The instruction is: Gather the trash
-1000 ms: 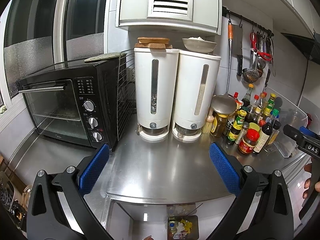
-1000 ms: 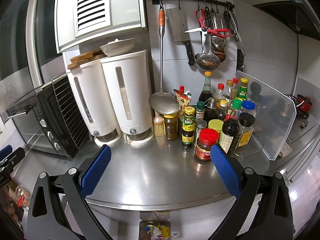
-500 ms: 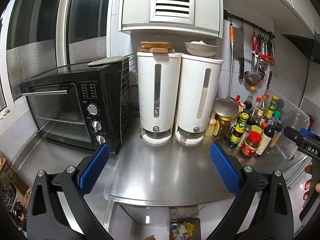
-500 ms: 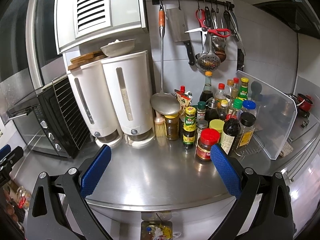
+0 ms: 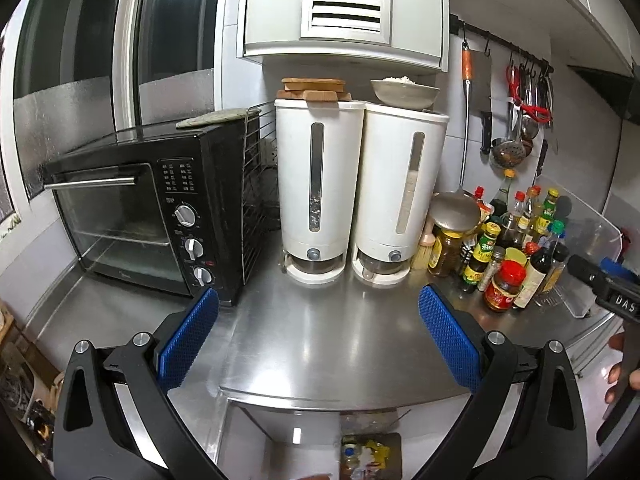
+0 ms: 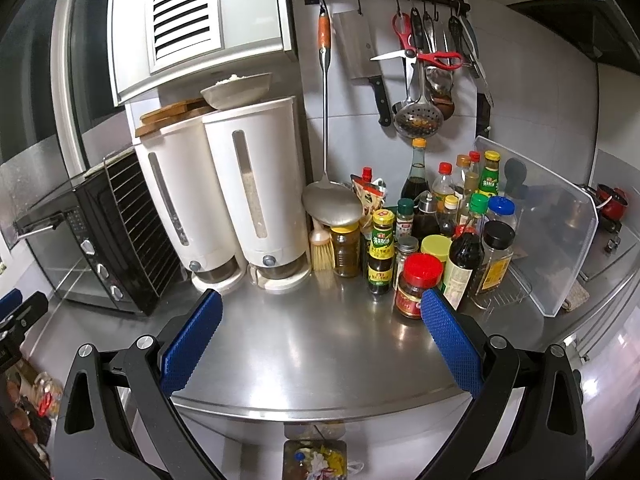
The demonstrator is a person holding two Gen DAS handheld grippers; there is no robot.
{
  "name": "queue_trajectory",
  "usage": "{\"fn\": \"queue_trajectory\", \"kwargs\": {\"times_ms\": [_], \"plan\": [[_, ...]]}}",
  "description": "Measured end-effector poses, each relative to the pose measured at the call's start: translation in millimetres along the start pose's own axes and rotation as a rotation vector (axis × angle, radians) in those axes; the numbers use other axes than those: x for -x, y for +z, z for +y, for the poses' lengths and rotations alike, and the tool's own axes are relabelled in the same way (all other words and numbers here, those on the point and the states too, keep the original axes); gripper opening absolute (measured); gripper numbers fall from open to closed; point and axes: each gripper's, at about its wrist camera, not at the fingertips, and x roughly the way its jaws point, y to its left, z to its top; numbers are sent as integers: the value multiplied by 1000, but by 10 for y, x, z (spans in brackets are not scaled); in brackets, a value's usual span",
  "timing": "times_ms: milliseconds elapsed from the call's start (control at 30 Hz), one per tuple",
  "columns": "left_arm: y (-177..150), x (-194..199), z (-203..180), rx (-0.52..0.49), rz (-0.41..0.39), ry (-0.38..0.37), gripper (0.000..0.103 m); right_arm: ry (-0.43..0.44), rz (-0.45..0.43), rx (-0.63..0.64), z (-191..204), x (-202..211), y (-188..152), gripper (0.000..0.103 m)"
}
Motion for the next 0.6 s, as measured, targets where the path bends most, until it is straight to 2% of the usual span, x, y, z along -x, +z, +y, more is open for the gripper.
{"fn": "queue_trajectory", "kwargs": {"times_ms": [200,600], "plan": [[-10,-6,-2,-15,-15,9,95,2,2,1,-1,-6,-9,100],[7,-106,57,13,32,21,95,7,11,6,75,-73,1,100]]}}
